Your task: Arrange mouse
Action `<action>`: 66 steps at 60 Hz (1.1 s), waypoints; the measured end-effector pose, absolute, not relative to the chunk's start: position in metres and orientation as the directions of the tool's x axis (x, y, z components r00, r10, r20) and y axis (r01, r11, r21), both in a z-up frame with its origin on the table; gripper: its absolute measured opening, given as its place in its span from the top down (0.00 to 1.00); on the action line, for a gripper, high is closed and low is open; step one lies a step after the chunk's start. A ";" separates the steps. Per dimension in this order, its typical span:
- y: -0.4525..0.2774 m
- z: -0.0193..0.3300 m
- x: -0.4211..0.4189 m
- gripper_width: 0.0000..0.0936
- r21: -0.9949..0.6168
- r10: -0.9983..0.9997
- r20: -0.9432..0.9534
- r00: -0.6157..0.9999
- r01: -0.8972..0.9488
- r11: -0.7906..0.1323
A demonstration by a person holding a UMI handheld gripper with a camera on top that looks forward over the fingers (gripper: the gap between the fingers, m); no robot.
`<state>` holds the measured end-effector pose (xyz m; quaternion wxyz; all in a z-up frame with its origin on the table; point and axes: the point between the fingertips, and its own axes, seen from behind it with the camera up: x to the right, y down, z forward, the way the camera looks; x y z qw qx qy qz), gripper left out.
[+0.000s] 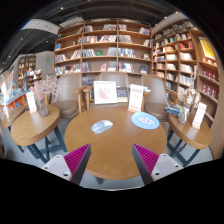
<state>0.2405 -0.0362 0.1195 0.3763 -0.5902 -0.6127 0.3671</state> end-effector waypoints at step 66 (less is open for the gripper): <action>-0.120 0.007 0.040 0.09 -0.847 0.999 0.037 -0.019 0.530 0.042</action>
